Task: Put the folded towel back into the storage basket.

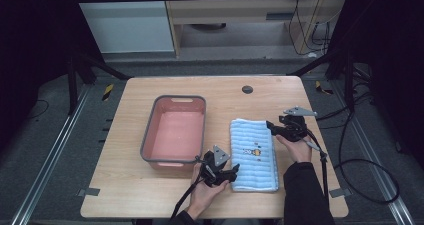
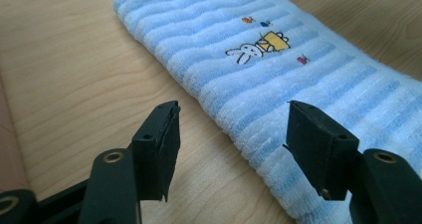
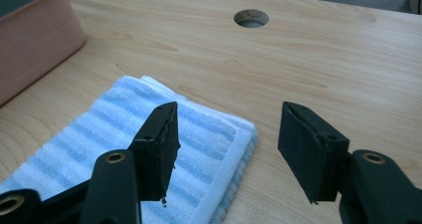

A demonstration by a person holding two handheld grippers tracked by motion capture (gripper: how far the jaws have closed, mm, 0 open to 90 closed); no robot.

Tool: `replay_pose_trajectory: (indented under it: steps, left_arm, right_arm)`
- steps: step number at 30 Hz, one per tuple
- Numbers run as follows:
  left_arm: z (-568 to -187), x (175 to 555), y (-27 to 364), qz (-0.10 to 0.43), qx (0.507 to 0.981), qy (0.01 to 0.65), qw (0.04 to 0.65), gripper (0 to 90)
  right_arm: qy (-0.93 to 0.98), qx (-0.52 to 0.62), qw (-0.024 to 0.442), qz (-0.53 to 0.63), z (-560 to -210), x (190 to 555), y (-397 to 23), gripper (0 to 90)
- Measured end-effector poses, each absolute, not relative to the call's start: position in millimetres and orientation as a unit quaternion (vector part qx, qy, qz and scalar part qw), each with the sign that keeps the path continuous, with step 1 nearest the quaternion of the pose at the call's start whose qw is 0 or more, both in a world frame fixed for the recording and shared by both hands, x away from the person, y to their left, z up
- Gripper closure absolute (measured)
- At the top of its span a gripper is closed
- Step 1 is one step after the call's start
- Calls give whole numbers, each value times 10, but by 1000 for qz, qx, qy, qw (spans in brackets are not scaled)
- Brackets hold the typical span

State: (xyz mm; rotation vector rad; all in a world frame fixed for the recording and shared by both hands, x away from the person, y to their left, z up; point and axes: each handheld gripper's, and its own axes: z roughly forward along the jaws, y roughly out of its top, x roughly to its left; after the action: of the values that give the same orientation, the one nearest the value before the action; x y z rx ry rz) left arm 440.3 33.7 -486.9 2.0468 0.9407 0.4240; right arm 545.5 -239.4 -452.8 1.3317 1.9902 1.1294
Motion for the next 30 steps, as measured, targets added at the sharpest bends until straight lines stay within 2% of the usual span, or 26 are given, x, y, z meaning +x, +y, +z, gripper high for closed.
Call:
replay_pose_trajectory:
  steps: [11, 30]
  left_arm:
    - [-5009, 4378, 254, 155, 823, 371, 401, 430]
    - [-5065, 4371, 227, 140, 819, 384, 403, 523]
  right_arm:
    - [743, 497, 232, 384, -4771, 5542, -2368, 470]
    - [763, 502, 198, 356, -4968, 5623, -2304, 530]
